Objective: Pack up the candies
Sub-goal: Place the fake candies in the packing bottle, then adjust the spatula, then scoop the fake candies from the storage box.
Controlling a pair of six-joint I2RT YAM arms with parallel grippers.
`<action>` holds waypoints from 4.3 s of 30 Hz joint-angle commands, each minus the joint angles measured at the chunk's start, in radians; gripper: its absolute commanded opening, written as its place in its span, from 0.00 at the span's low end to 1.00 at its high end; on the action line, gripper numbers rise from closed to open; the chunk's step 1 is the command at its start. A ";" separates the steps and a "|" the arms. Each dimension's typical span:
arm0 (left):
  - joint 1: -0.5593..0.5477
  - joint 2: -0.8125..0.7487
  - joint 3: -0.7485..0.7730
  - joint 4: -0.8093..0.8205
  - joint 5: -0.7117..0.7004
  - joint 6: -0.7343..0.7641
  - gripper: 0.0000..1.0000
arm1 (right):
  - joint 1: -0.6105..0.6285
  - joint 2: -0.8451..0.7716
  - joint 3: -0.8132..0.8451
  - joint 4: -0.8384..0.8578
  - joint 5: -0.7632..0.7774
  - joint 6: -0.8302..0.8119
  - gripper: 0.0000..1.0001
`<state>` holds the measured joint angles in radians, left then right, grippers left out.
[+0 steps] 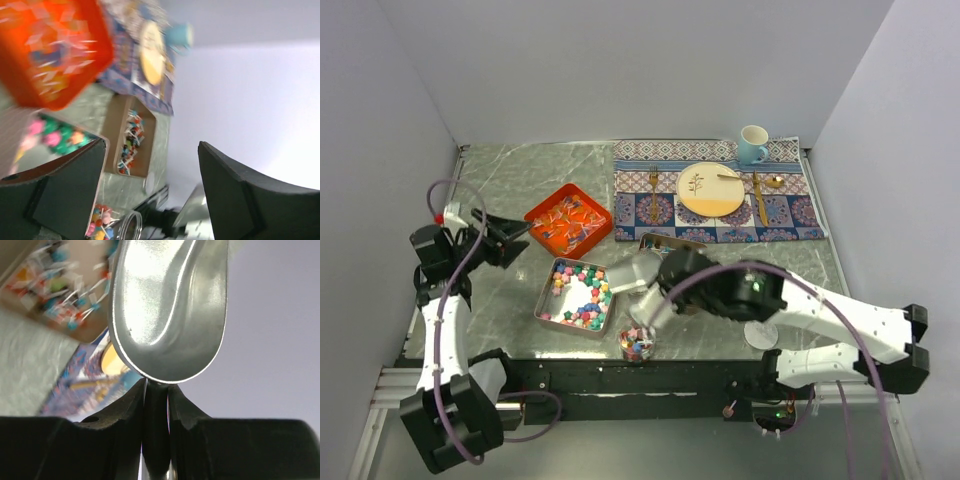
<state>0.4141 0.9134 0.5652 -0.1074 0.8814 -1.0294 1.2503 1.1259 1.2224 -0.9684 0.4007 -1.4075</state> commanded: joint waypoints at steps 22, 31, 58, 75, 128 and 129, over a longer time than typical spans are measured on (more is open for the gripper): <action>-0.290 0.234 0.122 0.446 0.370 0.037 0.62 | -0.161 0.371 0.321 0.338 -0.100 0.378 0.00; -0.304 0.251 0.102 0.580 0.384 -0.049 0.48 | -0.163 0.399 0.311 0.385 -0.125 0.357 0.00; -0.287 0.386 0.229 0.397 0.538 0.150 0.01 | -0.460 0.362 0.488 0.257 -0.957 0.861 0.95; -0.271 0.403 0.236 0.448 0.544 0.097 0.01 | -0.469 0.387 0.428 0.214 -0.941 0.800 0.76; -0.086 0.403 0.483 -0.038 -0.080 0.328 0.56 | -0.601 0.453 0.537 -0.352 -0.706 0.305 0.00; -0.086 0.392 0.443 -0.044 -0.103 0.330 0.55 | -0.617 0.439 0.525 -0.361 -0.676 0.270 0.00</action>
<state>0.3294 1.3437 1.0729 -0.0372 0.9169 -0.7586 0.7212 1.6100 1.7321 -1.1534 -0.3988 -0.9413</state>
